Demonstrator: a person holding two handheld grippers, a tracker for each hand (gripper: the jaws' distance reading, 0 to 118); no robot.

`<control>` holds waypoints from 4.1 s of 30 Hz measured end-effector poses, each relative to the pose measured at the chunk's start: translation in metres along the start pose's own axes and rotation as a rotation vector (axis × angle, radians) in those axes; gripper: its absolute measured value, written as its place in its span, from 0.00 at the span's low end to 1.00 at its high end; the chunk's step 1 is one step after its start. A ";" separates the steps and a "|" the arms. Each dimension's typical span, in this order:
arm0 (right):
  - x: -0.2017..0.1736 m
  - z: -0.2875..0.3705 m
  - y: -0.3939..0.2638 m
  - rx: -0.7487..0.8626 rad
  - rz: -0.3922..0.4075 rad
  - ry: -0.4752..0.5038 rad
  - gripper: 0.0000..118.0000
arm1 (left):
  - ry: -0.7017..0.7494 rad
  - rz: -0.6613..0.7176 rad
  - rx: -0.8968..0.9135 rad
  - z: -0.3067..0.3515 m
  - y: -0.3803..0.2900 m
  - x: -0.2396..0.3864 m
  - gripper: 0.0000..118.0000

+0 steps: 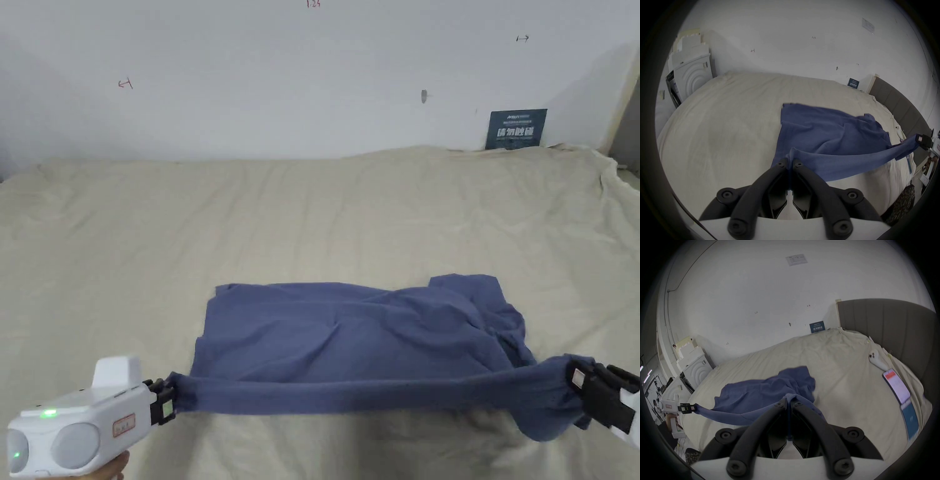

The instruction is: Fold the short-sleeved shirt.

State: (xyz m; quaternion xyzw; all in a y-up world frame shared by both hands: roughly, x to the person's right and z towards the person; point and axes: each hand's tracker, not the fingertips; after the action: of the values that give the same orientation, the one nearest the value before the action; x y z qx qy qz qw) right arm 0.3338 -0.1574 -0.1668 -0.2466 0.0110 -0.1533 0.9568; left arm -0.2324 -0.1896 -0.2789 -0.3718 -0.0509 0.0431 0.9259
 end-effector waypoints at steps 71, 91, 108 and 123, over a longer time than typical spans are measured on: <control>-0.099 0.077 -0.003 0.268 0.282 -0.185 0.00 | -0.016 -0.090 0.305 0.116 -0.010 0.065 0.00; -0.071 0.083 -0.016 0.208 0.254 -0.208 0.00 | 0.109 0.172 -0.206 0.050 -0.099 -0.020 0.81; -0.061 0.081 -0.033 0.083 0.213 -0.228 0.00 | 0.084 0.072 -0.297 0.033 -0.117 0.003 0.05; -0.018 0.036 -0.133 -0.354 0.126 -0.291 0.73 | 0.030 0.101 -0.197 0.060 -0.094 0.001 0.05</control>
State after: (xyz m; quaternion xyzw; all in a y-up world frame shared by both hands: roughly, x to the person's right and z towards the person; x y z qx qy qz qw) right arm 0.2818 -0.2453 -0.0732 -0.4289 -0.0848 -0.0521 0.8979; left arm -0.2351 -0.2162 -0.1701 -0.4637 -0.0223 0.0788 0.8822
